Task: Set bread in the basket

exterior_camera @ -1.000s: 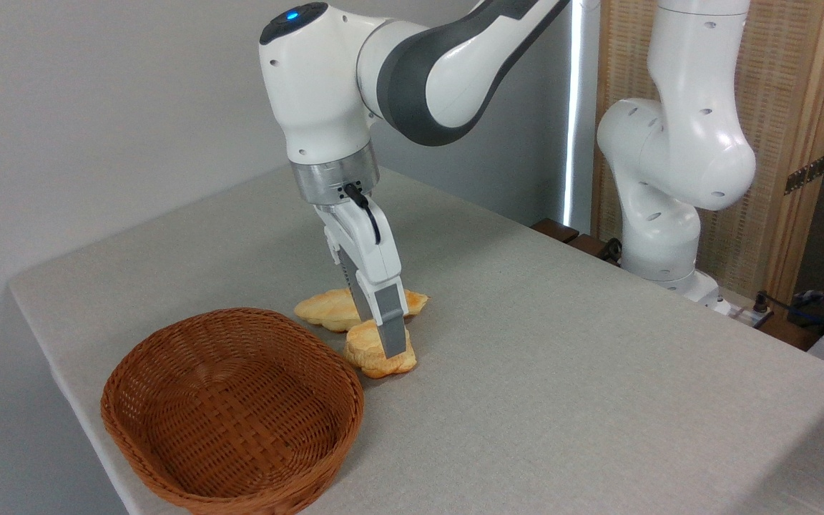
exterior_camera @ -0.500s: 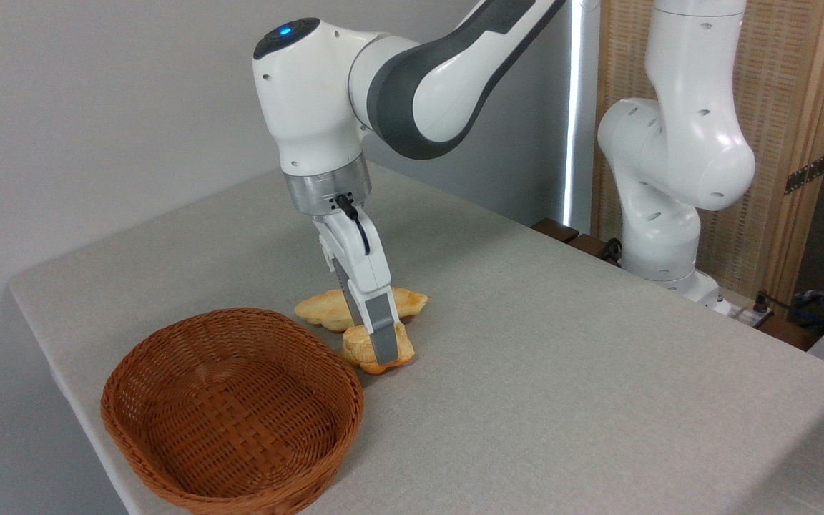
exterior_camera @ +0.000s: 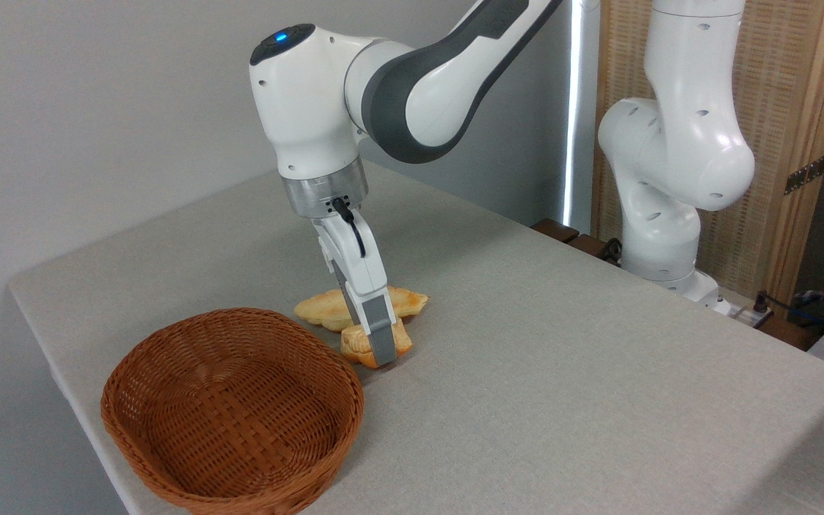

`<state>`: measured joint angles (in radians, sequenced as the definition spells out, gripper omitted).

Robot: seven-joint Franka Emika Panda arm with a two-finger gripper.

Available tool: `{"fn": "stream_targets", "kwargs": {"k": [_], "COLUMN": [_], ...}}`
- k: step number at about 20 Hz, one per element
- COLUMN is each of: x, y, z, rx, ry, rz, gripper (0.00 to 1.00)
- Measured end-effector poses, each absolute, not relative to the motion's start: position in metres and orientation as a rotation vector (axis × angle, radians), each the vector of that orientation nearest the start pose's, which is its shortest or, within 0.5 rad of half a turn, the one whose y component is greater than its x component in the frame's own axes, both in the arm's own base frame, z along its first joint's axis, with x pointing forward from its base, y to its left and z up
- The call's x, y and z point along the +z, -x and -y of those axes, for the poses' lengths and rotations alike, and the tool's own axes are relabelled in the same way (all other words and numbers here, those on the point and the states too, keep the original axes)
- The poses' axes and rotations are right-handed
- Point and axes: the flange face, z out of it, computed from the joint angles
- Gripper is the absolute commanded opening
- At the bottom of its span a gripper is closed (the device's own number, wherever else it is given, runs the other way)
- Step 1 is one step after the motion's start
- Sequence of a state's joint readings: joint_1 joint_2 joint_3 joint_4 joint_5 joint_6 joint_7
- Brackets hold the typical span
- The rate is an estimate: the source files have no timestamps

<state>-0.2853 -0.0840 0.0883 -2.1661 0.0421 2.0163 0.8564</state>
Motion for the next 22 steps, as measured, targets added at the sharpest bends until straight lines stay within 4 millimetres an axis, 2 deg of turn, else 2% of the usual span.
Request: {"fn": "stream_targets", "kwargs": {"k": [2,3,4,5,7,11,22], "x": [0.4251,0.4244,0.4239,0.4236,0.4235,0.4235,0.4235], "y": [-0.5027,-0.5028,-0.5029,-0.5029,-0.5029,-0.5029,-0.5029], "z": [0.0973,0.0974,0.0974,0.0975,0.0975,0.0976,0.0977], "rx": [0.116,0.118,0.12,0.121,0.121,0.121,0.121], "ry": [2.695,2.697,2.699,2.699,2.699,2.699,2.698], "rz": [-1.597,-1.594,-1.592,-1.592,-1.592,-1.593,-1.593], "gripper": [1.0,0.89,0.69,0.59,0.52,0.55,0.55]}}
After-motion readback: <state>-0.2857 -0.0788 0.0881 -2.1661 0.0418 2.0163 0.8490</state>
